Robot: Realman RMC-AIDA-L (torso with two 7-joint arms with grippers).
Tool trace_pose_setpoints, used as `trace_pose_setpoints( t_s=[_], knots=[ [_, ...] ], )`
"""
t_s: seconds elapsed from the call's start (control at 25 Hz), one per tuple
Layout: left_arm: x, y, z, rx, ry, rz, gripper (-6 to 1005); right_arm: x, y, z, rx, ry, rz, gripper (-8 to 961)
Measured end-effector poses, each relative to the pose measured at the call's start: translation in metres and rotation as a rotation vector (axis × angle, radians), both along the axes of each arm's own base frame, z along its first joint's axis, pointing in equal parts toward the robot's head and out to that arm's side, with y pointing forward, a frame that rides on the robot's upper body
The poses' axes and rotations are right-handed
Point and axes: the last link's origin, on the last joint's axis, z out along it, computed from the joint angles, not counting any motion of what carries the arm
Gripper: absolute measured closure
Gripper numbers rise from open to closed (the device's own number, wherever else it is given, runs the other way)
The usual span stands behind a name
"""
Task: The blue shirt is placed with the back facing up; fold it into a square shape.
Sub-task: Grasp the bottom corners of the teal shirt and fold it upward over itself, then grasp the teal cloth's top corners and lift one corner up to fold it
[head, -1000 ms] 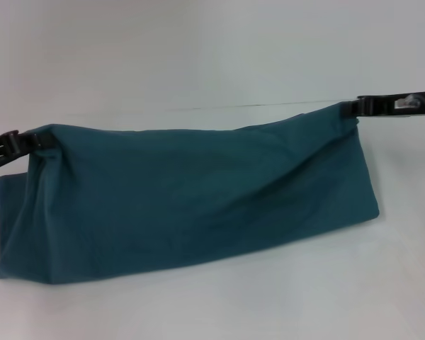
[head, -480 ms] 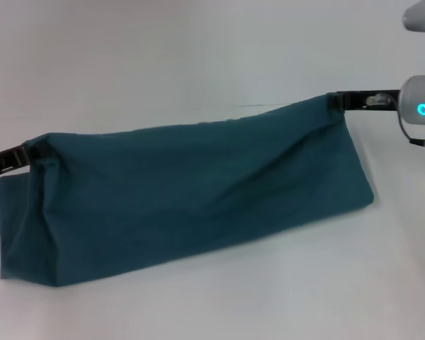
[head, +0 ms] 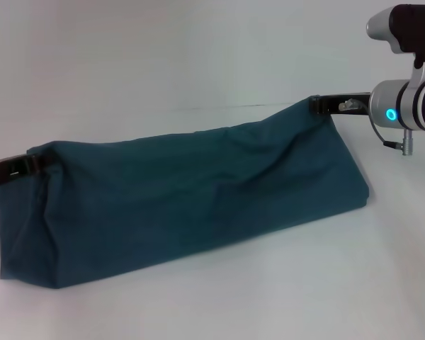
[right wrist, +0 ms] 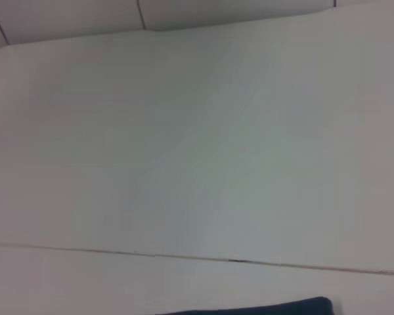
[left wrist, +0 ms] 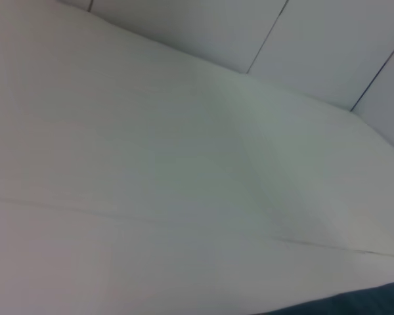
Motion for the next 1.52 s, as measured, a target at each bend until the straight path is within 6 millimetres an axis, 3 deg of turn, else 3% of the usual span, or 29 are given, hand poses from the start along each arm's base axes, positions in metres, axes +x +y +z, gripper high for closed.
trace_pose_setpoints(
  t_s=[0.52, 0.8, 0.88, 1.08, 1.52],
  knots=[
    [-0.007, 0.006, -0.004, 0.042, 0.126, 0.009, 956, 0.005, 0.004, 0.0, 0.045, -0.017, -0.015, 898],
    [-0.015, 0.009, -0.006, 0.109, 0.182, 0.063, 955, 0.003, 0.007, 0.006, 0.071, -0.02, -0.009, 836],
    [-0.015, 0.01, -0.005, 0.118, 0.184, 0.066, 749, 0.002, 0.008, 0.006, 0.074, -0.02, -0.008, 636],
    [-0.014, 0.013, 0.002, 0.137, 0.181, 0.069, 562, 0.001, 0.009, 0.007, 0.08, -0.02, -0.006, 393],
    [-0.007, 0.007, 0.025, 0.098, 0.09, 0.033, 334, 0.001, 0.006, 0.011, 0.056, -0.02, 0.005, 174]
  ],
)
